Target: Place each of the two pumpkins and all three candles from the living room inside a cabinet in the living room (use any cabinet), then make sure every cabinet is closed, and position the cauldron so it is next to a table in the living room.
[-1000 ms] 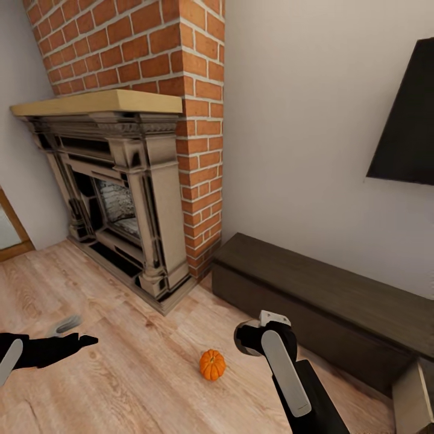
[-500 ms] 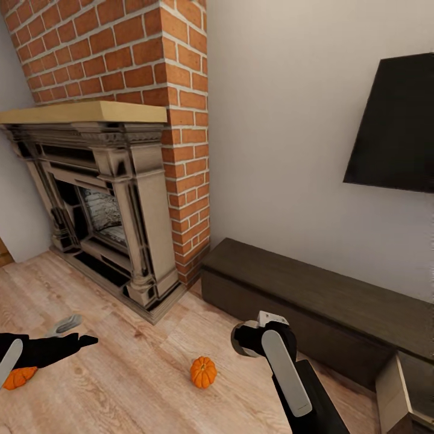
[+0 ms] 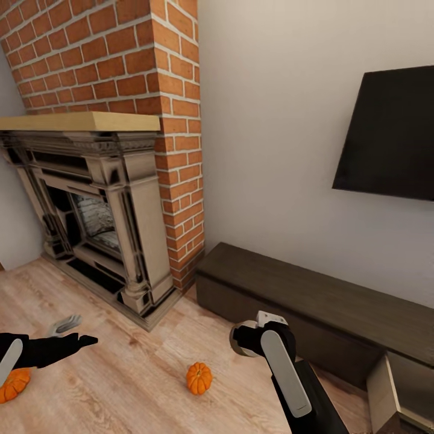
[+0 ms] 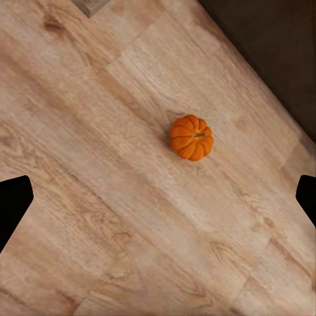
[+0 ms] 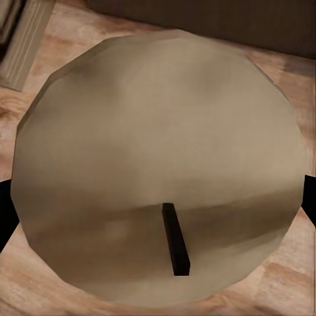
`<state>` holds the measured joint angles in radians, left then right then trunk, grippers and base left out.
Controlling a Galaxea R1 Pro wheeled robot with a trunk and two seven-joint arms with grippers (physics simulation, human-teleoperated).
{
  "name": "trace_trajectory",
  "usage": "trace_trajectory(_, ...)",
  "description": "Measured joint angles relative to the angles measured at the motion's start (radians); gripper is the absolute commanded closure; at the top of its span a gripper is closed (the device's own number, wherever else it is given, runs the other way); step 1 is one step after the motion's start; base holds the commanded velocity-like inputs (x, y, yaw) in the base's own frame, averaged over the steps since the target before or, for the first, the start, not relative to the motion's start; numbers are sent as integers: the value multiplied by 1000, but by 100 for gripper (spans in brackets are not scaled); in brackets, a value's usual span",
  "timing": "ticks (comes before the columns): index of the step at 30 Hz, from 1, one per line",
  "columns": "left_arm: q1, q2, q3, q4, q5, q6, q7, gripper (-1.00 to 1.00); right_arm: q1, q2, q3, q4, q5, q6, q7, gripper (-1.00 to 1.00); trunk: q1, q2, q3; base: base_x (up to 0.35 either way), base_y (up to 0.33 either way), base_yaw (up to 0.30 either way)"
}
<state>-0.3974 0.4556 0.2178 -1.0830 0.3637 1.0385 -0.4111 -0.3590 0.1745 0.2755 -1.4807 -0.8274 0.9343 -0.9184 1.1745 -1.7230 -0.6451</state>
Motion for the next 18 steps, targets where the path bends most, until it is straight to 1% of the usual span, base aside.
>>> trace_trajectory(14, 0, 0, 0, -6, 1, -2, 0, -100, 0, 0, -4, 3, -1, 2, 2, 100, -54, 98, 50, 0, 0, -267)
trace_trajectory(18, 0, 0, 0, -6, 1, -2, 0, -100, 0, -2, -9, 5, 0, 4, 2, 100, -54, 98, 53, 0, 0, -277)
